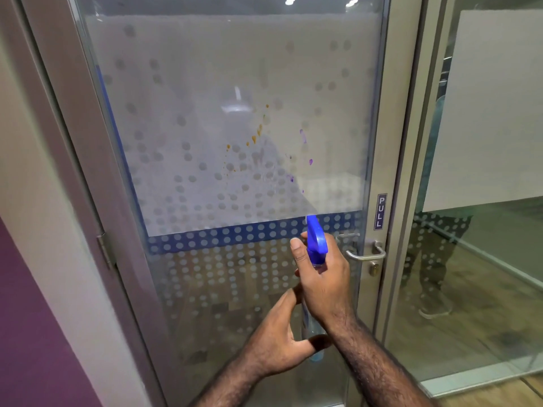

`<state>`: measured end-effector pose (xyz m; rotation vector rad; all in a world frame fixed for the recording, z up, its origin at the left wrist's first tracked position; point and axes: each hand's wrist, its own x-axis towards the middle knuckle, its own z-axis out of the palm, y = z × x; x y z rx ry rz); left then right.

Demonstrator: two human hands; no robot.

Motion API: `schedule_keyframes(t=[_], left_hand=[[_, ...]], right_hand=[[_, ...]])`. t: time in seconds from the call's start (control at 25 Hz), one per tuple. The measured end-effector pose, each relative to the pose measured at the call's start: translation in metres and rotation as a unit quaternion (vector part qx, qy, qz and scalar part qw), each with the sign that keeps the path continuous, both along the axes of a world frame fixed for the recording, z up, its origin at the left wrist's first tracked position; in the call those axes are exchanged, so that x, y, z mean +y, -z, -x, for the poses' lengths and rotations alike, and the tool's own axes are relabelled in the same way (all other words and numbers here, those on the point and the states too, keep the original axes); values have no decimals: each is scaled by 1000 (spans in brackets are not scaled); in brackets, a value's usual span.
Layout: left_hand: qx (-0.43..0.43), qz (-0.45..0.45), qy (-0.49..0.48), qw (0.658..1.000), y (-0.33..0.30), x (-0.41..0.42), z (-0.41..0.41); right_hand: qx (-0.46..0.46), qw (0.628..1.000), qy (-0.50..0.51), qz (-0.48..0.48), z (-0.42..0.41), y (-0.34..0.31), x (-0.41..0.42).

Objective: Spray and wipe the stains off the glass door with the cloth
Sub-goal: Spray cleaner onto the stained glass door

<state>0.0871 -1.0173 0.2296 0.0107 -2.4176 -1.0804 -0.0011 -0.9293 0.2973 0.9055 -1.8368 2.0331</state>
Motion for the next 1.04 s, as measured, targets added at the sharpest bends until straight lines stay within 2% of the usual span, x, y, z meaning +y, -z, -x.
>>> schedule_keyframes(t=[0.24,0.44,0.64,0.88,1.04], left_hand=[[11,-14,8,1000,9,14,-3],[-15,-26,0,1000,27,20,1],[-43,-25,-11,999,58,30,9],[-51,-19,21,998,79,49,12],[-60,-19,80,995,83,69,13]], right_hand=[[20,998,-38,-49,-11,22,13],[-10,994,-88,-57,-7,35,31],[-24,988,-107,-105,2,57,62],[-38,984,-74,-160,-9,72,106],[-43,981,0,-192,-25,76,145]])
